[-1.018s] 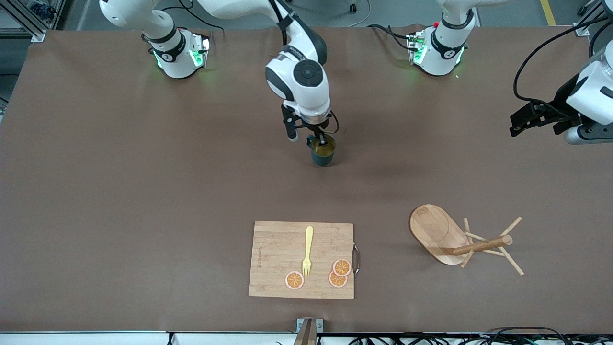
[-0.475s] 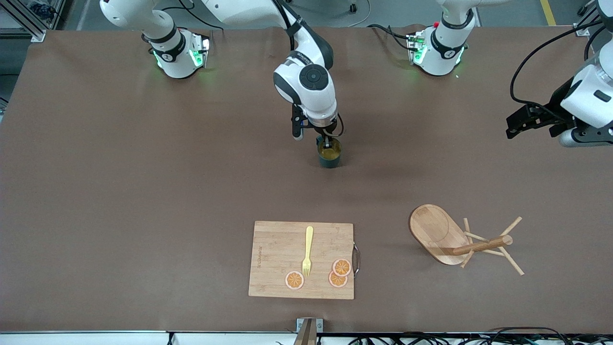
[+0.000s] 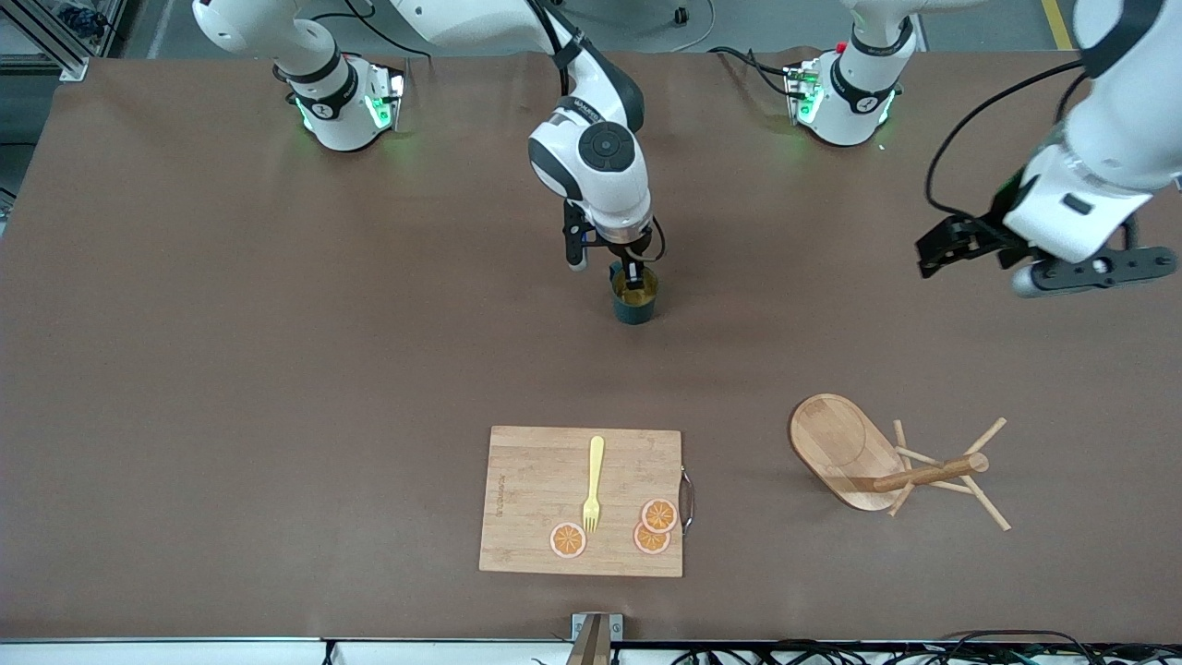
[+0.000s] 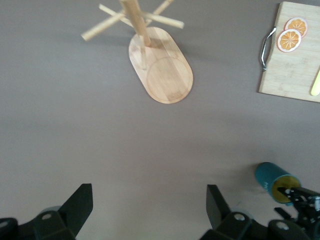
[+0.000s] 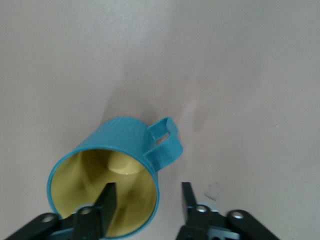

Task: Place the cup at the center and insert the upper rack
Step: 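Release the mug and withdraw the right gripper while the left gripper approaches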

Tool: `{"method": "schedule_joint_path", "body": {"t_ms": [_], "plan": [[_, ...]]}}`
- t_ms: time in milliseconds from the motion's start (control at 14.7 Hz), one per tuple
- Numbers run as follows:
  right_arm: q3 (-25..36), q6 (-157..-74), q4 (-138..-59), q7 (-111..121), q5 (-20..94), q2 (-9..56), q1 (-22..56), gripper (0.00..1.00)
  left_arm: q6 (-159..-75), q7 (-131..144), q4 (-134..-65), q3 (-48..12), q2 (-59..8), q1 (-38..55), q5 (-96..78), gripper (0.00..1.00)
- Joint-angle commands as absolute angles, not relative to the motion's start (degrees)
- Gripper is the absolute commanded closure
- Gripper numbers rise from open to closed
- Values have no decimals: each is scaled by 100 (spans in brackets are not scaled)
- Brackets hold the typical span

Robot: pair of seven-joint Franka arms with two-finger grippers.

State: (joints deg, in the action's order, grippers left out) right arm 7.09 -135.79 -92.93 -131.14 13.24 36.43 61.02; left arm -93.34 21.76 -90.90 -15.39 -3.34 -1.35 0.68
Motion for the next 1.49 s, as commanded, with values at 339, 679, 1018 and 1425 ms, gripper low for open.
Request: {"method": "schedule_joint_path", "body": {"t_ms": [339,679,1018,1425], "plan": [[1605,-11376,-9334,-10324,1126,2112,5941,0,-9940,3971,-9000,-2460,-975,-123,176,0],[2881,-10083,-9334,-6608,1063,1337,5503,0,-10370,4963,-8991,-2479,-1502,623,315,0],[4172,-9256,-9264,-2803,1046,1204,5124,0,-10854,6237,-8781,-2478,-2222,1422,772,0],[5194,-9211,-9081,716,1037,1283,4511,0,-10881,7714,-8218,-2435,-2988,2407,1221,0]]}}
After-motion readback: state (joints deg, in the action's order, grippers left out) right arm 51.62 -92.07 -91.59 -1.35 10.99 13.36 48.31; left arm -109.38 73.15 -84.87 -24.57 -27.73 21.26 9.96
